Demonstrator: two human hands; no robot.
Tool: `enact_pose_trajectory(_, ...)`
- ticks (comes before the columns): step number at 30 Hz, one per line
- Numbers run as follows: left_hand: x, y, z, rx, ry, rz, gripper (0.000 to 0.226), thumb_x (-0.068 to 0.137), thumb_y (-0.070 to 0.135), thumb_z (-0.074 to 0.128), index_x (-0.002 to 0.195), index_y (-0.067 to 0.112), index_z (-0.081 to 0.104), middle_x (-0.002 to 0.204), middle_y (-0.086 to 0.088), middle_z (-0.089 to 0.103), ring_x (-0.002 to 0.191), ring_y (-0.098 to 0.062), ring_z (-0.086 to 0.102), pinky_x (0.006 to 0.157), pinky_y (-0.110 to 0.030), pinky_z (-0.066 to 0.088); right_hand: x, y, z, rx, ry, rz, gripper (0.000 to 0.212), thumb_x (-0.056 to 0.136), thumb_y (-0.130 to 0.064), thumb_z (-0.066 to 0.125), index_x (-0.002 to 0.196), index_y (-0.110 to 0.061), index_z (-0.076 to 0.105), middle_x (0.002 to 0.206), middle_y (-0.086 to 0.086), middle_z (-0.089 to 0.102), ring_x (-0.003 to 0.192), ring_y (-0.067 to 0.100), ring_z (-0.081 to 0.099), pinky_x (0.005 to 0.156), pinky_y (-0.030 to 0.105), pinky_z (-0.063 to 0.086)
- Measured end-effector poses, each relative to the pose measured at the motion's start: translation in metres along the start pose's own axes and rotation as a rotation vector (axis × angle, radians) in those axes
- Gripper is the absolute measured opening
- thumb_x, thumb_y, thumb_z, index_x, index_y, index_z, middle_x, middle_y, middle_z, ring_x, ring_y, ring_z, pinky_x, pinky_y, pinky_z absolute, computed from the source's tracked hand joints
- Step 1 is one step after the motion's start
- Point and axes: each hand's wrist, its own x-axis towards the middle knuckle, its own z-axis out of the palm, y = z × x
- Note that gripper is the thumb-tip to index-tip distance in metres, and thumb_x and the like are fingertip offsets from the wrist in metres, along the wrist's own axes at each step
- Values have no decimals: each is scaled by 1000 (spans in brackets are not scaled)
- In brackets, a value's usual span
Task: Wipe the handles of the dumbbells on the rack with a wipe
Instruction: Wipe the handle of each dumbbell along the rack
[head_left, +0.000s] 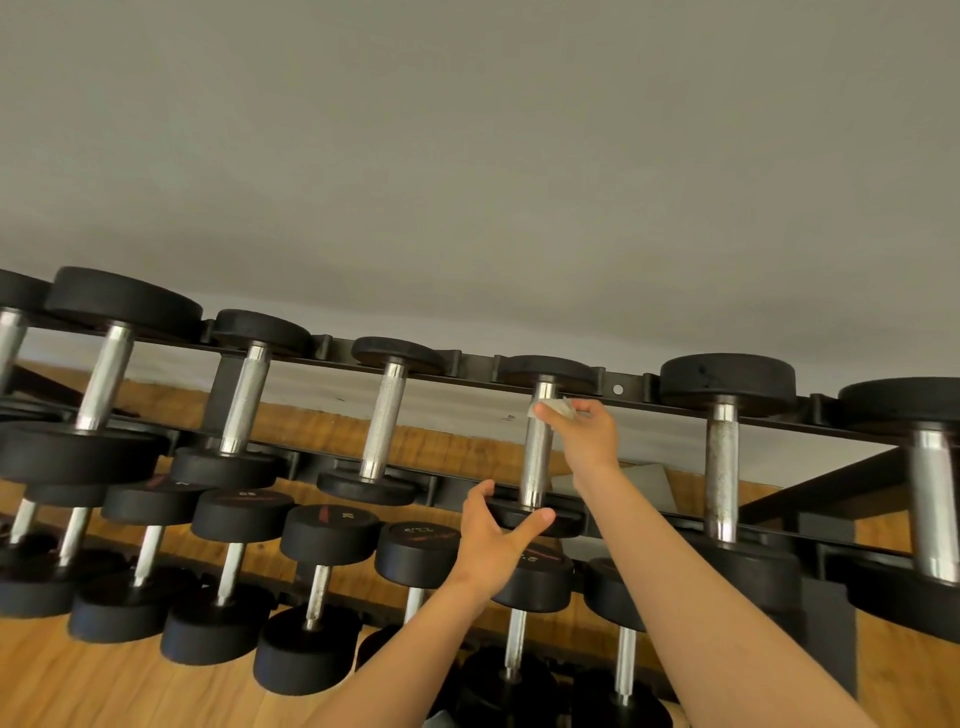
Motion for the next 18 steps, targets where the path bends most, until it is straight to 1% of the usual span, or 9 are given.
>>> enact_pose_trajectory(3,-1,0,0,-8,-3,8,93,78,43,77,149,19,22,153,1,26,141,-18,26,116,-36,29,-3,11,-2,84,75,38,35,82,-22,76,107,-13,53,98,-3,55,99,18,52,82,28,38)
enact_pose_trajectory(4,-1,1,0,-12,-2,13,93,78,43,77,149,19,22,153,1,26,141,-18,26,116,-35,29,-3,11,-3,95,90,47,33,82,-22,76,105,-15,53,99,-3,55,100,18,52,83,28,38)
enact_pose_trajectory(7,-1,0,0,-10,0,11,94,78,42,77,149,18,21,152,1,27,140,-17,27,114,-33,29,7,-1,1,127,81,71,40,80,-23,77,112,-14,54,110,1,57,105,19,53,85,29,38)
enact_pose_trajectory(9,-1,1,0,-13,0,9,93,78,42,78,149,19,22,150,1,29,138,-16,29,113,-31,30,10,-9,7,163,63,93,48,80,-22,77,120,-12,52,111,0,54,102,17,51,85,28,38)
enact_pose_trajectory(11,-2,1,0,-14,-1,5,93,77,41,78,149,19,22,150,2,29,138,-14,29,112,-30,30,10,-8,10,200,80,126,53,80,-21,78,124,-12,50,112,0,53,102,17,50,86,29,39)
enact_pose_trajectory(15,-1,1,-1,-11,-1,10,93,77,42,78,149,20,23,151,2,28,140,-15,27,115,-33,29,16,-3,8,294,164,180,51,79,-19,78,123,-13,53,122,6,58,110,21,54,93,30,42)
enact_pose_trajectory(18,-1,1,0,-11,4,10,92,78,41,78,149,20,23,152,3,27,140,-15,26,115,-33,28,19,-4,9,320,138,216,49,78,-19,79,119,-15,53,120,6,58,110,21,55,92,31,44)
